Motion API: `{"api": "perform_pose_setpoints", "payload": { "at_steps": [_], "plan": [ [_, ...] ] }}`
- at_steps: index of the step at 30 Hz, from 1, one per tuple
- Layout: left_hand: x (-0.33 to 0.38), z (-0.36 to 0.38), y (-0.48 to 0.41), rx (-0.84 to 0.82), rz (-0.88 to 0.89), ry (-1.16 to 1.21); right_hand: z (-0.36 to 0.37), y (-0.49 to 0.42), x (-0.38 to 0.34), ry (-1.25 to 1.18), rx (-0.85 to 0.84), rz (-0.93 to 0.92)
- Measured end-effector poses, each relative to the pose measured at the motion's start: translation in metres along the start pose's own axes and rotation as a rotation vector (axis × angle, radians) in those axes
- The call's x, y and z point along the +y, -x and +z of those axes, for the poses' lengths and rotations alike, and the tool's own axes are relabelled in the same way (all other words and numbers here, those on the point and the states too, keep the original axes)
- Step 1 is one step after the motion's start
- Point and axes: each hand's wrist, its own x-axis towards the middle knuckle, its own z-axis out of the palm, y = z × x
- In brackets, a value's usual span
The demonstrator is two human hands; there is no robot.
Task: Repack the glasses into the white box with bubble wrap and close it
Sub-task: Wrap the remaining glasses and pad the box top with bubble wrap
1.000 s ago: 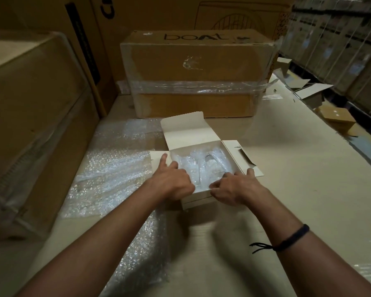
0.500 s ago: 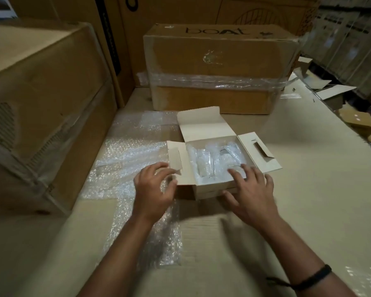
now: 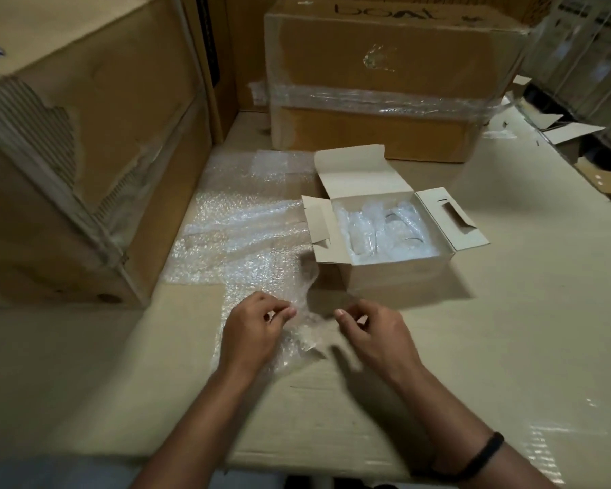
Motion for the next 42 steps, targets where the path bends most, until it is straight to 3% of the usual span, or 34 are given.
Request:
{"api": "perform_pose_setpoints", "payload": {
  "at_steps": [2,4,7,9,12,15,20,27,33,36,39,42],
  "plan": [
    [0.008,-0.001,0.006,0.031,-0.117,0.165,-0.003,0.004,-0.013,-0.197,-0.155,0.076],
    [0.013,0.001,0.008,-0.021,-0.207,0.278,-0.003,0.004,-0.022,-0.174,-0.260,0.072],
    [0.014,-0.003,0.005,-0.125,-0.221,0.334,0.004,0.000,-0.023,-0.057,-0.220,0.034],
    [0.011,-0.009,-0.003,-0.091,-0.212,0.342,0.001,-0.003,-0.020,-0.119,-0.242,0.025],
    [-0.005,-0.014,-0.035,0.099,-0.184,0.003,-0.018,-0.003,-0.014,-0.577,-0.413,0.040],
    [-0.014,-0.018,-0.084,0.072,-0.435,-0.453,-0.036,-0.003,-0.009,-0.962,-0.618,0.150],
    [-0.023,-0.010,-0.131,-0.034,-0.500,-0.589,-0.034,-0.005,-0.001,-0.934,-0.749,0.186],
    [-0.022,-0.024,-0.112,0.374,-0.342,0.106,-0.044,-0.005,0.025,-0.898,-0.601,0.237],
    [0.014,-0.038,-0.042,0.561,-0.679,1.129,-0.071,-0.004,0.045,-0.895,-0.475,0.378],
    [0.022,-0.027,-0.002,0.519,-0.782,1.262,-0.094,-0.013,0.066,-0.745,-0.373,0.403],
    [0.035,-0.015,0.026,0.370,-0.809,1.301,-0.123,-0.025,0.090,-0.489,-0.279,0.325],
    [0.055,-0.003,0.036,0.304,-0.847,1.232,-0.151,-0.034,0.108,-0.278,-0.291,0.231]
  ]
}}
